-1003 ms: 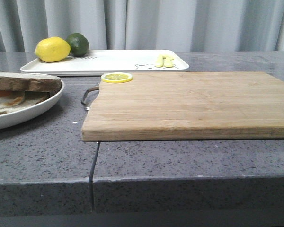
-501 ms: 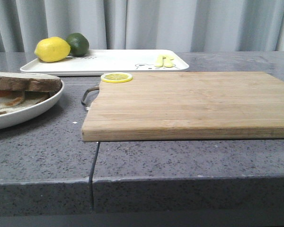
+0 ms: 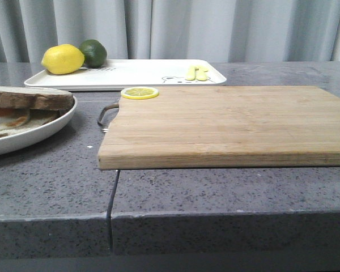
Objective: Place bread and move sandwich to tray
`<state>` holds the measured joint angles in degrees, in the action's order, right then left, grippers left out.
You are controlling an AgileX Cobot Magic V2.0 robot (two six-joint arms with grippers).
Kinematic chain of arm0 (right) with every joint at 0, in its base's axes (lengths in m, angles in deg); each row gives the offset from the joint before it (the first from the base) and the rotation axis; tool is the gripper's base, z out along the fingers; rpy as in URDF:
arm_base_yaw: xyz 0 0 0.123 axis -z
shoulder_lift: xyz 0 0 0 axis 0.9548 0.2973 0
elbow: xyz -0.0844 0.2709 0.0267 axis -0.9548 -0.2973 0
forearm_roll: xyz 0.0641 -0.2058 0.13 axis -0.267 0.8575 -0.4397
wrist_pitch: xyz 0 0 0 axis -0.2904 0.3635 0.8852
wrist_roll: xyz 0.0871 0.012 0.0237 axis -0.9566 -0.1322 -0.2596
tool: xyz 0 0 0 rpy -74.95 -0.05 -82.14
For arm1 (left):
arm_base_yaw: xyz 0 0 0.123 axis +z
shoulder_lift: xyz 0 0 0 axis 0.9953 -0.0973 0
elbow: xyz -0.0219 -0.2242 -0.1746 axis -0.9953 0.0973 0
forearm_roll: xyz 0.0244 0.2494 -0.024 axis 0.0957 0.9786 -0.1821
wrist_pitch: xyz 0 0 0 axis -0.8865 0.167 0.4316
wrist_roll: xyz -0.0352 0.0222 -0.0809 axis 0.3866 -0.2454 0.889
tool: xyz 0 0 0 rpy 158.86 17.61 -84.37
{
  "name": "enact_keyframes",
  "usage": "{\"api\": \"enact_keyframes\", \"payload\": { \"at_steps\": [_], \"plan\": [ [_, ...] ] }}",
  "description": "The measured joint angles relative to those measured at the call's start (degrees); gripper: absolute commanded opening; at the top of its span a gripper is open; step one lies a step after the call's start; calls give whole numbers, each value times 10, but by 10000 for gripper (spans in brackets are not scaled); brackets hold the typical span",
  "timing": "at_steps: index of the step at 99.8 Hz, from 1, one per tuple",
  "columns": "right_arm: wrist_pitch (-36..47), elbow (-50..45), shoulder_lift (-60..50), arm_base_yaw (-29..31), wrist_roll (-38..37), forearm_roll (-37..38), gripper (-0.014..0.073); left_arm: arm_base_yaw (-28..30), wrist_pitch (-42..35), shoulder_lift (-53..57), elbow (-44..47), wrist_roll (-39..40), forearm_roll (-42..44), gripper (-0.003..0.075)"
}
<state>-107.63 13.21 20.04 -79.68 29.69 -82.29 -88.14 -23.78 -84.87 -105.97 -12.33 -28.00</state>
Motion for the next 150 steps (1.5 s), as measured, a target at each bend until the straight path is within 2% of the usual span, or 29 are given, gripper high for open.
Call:
{"api": "enact_keyframes", "payload": {
  "at_steps": [33,72,150],
  "plan": [
    [-7,0,0,0,0,12,424,6,-32,-87,0,3,12,516],
    [-8,0,0,0,0,14,424,91,-62,-140,0,4,-10,516],
    [-8,0,0,0,0,14,424,92,-94,-314,0,4,-70,516]
  ]
}}
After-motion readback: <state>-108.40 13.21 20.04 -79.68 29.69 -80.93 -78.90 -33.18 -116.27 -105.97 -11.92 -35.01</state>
